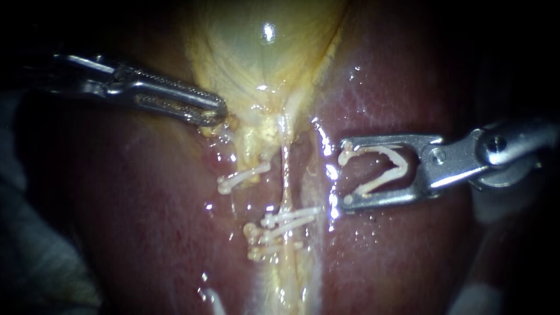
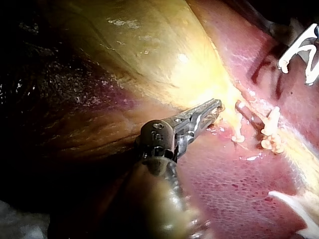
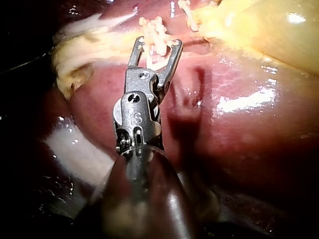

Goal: Clipping third clip right tube

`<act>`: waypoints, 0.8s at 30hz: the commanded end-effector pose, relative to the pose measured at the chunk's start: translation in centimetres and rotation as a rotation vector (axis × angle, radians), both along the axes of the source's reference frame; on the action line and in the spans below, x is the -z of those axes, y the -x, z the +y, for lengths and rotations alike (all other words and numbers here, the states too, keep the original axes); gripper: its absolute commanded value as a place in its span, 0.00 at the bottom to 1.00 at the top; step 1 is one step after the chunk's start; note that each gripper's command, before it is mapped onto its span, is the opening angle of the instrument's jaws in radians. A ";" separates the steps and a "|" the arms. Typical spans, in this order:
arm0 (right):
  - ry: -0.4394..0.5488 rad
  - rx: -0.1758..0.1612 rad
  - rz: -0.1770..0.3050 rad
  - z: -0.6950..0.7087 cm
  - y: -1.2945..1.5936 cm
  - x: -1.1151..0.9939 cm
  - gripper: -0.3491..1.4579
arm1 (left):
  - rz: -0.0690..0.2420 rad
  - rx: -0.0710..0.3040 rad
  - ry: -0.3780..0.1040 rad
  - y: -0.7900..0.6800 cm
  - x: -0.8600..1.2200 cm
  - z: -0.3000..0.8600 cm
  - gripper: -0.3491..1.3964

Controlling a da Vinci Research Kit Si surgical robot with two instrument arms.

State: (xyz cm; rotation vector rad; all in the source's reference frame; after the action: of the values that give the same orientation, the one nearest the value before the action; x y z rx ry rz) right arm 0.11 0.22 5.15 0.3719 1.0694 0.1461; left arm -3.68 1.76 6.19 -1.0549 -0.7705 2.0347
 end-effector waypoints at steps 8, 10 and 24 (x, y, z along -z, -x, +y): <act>-0.001 -0.001 0.000 0.01 -0.02 0.00 0.43 | 0.003 0.020 -0.007 -0.13 0.47 0.09 0.00; -0.001 -0.001 0.000 0.01 -0.02 0.00 0.43 | 0.000 0.035 -0.005 -0.20 0.60 0.14 0.00; -0.001 -0.002 -0.001 0.00 -0.04 0.01 0.43 | -0.018 0.067 0.012 -0.43 0.99 0.22 0.00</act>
State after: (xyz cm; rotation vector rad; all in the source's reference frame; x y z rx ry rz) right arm 0.15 0.22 5.13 0.3717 1.0690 0.1483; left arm -3.24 1.99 5.19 -1.0930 -0.7244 1.9766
